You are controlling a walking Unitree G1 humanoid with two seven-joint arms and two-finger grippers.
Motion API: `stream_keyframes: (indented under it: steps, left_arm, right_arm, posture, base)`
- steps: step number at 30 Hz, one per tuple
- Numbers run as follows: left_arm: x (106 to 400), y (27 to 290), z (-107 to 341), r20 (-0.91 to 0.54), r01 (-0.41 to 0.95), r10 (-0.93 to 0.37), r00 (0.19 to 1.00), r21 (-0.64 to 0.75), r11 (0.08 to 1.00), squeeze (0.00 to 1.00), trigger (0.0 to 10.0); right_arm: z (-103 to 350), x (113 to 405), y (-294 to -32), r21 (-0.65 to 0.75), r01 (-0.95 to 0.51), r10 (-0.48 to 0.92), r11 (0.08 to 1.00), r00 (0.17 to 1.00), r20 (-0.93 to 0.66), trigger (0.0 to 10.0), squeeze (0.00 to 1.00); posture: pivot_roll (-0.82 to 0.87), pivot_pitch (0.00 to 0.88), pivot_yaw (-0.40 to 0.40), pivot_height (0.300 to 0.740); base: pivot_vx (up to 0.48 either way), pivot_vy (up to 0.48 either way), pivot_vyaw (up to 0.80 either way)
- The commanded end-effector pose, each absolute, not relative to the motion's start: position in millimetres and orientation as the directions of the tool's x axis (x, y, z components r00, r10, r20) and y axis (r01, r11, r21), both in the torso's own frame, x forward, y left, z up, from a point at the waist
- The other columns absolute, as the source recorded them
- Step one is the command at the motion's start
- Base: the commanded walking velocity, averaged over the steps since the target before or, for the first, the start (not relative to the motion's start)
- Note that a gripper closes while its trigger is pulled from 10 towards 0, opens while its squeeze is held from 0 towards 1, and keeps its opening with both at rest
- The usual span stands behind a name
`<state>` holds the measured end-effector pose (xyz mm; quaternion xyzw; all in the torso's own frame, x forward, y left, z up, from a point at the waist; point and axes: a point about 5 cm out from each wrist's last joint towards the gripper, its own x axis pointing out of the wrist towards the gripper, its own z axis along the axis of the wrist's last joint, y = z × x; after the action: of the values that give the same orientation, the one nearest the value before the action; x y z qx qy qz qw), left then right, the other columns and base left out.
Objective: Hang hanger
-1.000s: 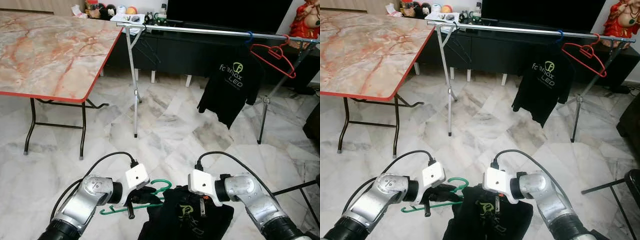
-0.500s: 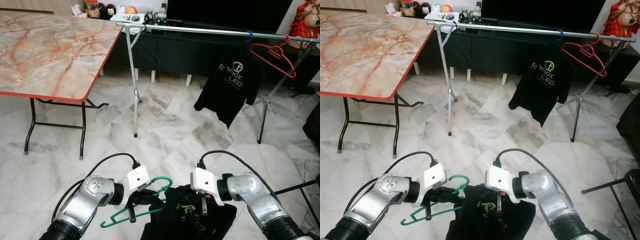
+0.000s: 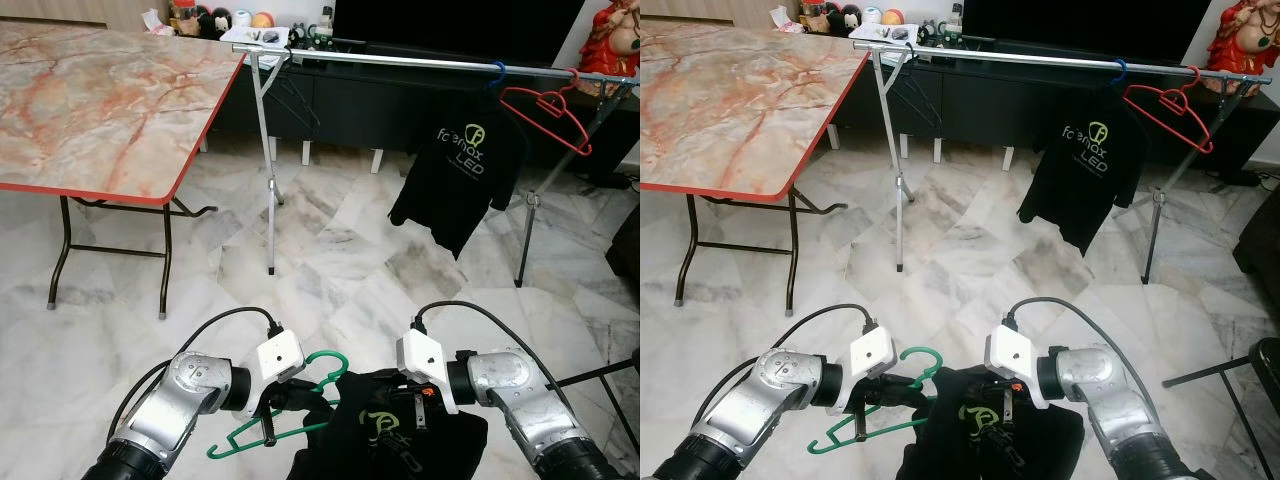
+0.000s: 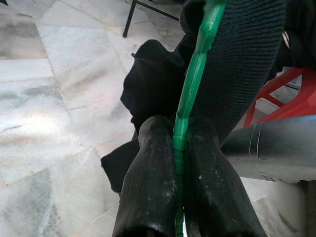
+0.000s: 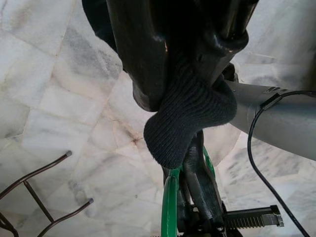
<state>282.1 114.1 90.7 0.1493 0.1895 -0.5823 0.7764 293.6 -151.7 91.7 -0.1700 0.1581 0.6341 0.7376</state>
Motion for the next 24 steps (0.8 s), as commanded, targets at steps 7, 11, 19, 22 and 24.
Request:
stream_keyframes:
  steps: [7, 11, 19, 22, 24]
  left_arm:
    - [287.5, 122.1, 90.8, -0.472, 0.940, -0.829, 0.301, 0.001, 0.341, 0.00, 0.0]
    - [287.8, 122.6, 91.0, -0.473, 0.940, -0.828, 0.301, 0.001, 0.342, 0.00, 0.0]
    - [287.8, 123.3, 90.8, -0.474, 0.940, -0.827, 0.300, -0.001, 0.342, 0.00, 0.0]
    - [287.9, 123.4, 90.9, -0.474, 0.940, -0.828, 0.300, -0.001, 0.341, 0.00, 0.0]
    - [287.8, 123.6, 90.9, -0.474, 0.940, -0.828, 0.299, -0.002, 0.341, 0.00, 0.0]
  right_arm:
    - [88.6, 283.8, -148.0, 0.013, -0.998, 0.904, 0.068, 0.056, -0.425, 10.0, 0.10]
    - [88.4, 283.1, -147.7, 0.012, -0.997, 0.907, 0.071, 0.059, -0.418, 10.0, 0.12]
    - [89.9, 284.7, -147.0, -0.012, -0.996, 0.910, 0.092, 0.089, -0.404, 10.0, 0.00]
    - [90.4, 284.7, -146.7, -0.010, -0.996, 0.913, 0.092, 0.088, -0.399, 10.0, 0.00]
    - [92.8, 284.6, -144.8, -0.007, -0.996, 0.923, 0.088, 0.084, -0.375, 10.0, 0.00]
  posture:
    - [-0.01, 0.130, -0.069, 0.740]
    - [-0.01, 0.133, -0.068, 0.740]
    - [-0.01, 0.137, -0.066, 0.740]
    - [-0.01, 0.138, -0.065, 0.740]
    - [-0.01, 0.139, -0.064, 0.740]
  base:
    - [0.000, 0.000, 0.00]
    - [0.000, 0.000, 0.00]
    - [0.000, 0.000, 0.00]
    - [0.000, 0.000, 0.00]
    - [0.000, 0.000, 0.00]
